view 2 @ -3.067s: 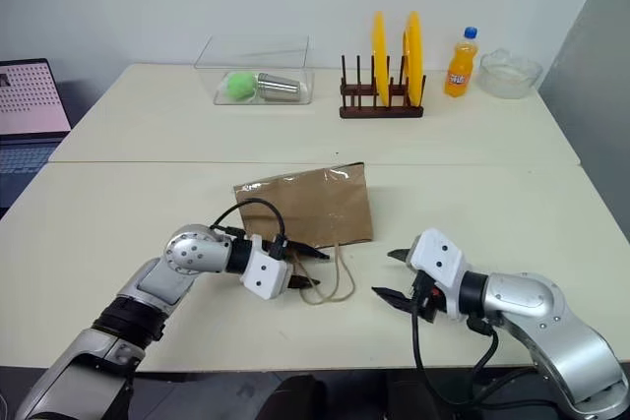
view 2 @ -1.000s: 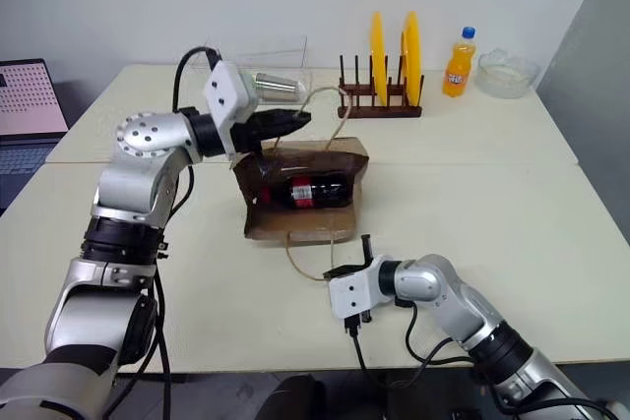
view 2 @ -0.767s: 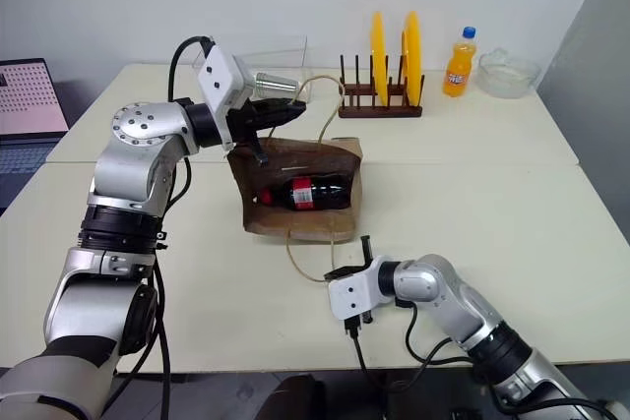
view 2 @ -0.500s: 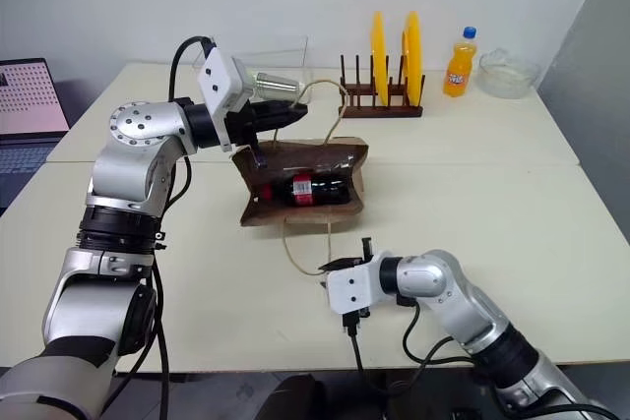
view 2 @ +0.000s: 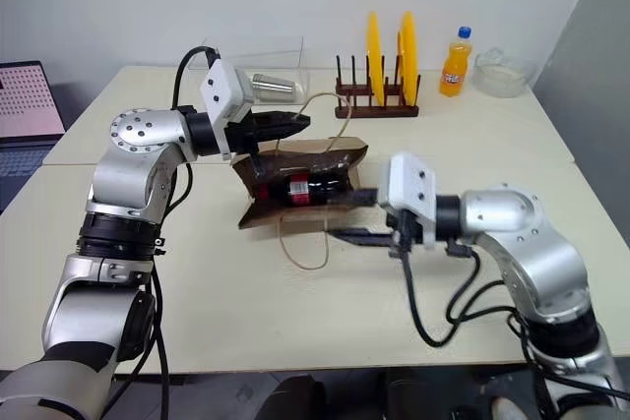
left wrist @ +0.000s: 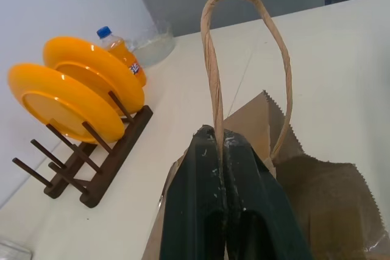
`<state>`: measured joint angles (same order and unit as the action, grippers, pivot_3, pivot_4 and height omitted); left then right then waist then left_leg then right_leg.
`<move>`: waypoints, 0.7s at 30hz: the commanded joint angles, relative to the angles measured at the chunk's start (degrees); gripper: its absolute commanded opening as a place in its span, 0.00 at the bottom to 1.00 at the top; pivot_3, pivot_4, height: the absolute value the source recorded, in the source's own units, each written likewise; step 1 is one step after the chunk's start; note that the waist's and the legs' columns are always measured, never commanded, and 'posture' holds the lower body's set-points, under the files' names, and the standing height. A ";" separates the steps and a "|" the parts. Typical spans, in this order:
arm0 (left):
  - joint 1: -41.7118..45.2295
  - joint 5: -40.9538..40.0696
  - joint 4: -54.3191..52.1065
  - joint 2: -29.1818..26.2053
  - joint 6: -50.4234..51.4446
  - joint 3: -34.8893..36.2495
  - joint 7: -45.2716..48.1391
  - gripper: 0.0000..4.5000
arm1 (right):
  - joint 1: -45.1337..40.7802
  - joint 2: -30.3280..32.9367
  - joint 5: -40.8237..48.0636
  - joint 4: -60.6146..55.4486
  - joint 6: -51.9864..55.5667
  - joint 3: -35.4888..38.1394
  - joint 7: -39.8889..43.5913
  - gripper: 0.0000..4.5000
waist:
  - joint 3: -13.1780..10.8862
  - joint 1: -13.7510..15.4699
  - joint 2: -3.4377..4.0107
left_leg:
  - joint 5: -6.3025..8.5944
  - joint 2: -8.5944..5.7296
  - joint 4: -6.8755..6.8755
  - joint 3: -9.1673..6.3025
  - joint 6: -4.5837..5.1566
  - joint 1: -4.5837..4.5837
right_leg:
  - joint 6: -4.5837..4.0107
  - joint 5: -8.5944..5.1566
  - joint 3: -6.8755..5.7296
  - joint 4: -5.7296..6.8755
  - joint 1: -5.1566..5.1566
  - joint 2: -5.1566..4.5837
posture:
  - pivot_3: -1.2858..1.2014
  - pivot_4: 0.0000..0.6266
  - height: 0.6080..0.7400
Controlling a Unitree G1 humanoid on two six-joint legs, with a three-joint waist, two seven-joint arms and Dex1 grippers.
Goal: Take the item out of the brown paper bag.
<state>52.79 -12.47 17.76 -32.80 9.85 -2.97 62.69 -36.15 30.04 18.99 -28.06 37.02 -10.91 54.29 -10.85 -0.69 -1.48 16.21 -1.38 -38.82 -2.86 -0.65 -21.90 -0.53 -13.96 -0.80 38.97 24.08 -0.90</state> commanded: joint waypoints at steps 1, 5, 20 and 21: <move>1.52 -1.31 -1.40 -0.30 -0.09 1.46 0.09 0.00 | -6.68 -4.14 -12.07 8.83 -4.59 -10.42 -7.32 0.44 | 0.00 -0.18 0.00 | 0.00 -0.01 -0.01 0.03 0.00 -0.01 | -0.03 0.02 0.02 0.01 0.02 -0.01 | 0.52 0.24 1.00; 1.84 -2.30 -1.60 -0.14 0.54 1.96 0.33 0.00 | -13.19 -9.33 -21.84 21.70 -9.12 -17.50 -12.63 0.44 | 0.00 -0.52 0.00 | -0.02 -0.01 -0.01 0.04 -0.04 -0.06 | -0.06 0.04 0.03 0.03 0.08 -0.01 | 0.52 0.24 1.00; 1.73 -3.21 -2.39 -0.57 1.45 2.84 -0.07 0.00 | -24.48 -14.95 -41.87 51.11 -28.68 -27.12 -15.89 0.99 | 0.00 -0.95 0.00 | -0.01 -0.09 -0.01 0.05 -0.02 -0.13 | -0.06 0.04 0.01 0.03 0.14 -0.10 | 0.52 0.24 1.00; 1.83 -3.24 -2.43 -0.56 1.43 2.88 -0.10 0.00 | -25.12 -15.64 -42.68 52.92 -29.11 -27.24 -16.00 0.99 | 0.00 -0.99 0.00 | -0.01 -0.09 0.00 0.05 -0.02 -0.13 | -0.06 0.04 0.00 0.03 0.15 -0.10 | 0.52 0.24 1.00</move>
<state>53.13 -14.79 17.59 -32.60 11.92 -1.82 63.01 -59.37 15.16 -21.94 23.96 9.68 -37.91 39.08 -10.85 -1.68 -1.48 16.19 -1.46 -38.82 -2.82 -0.69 -22.03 -0.60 -13.91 -0.79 39.00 24.23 -0.99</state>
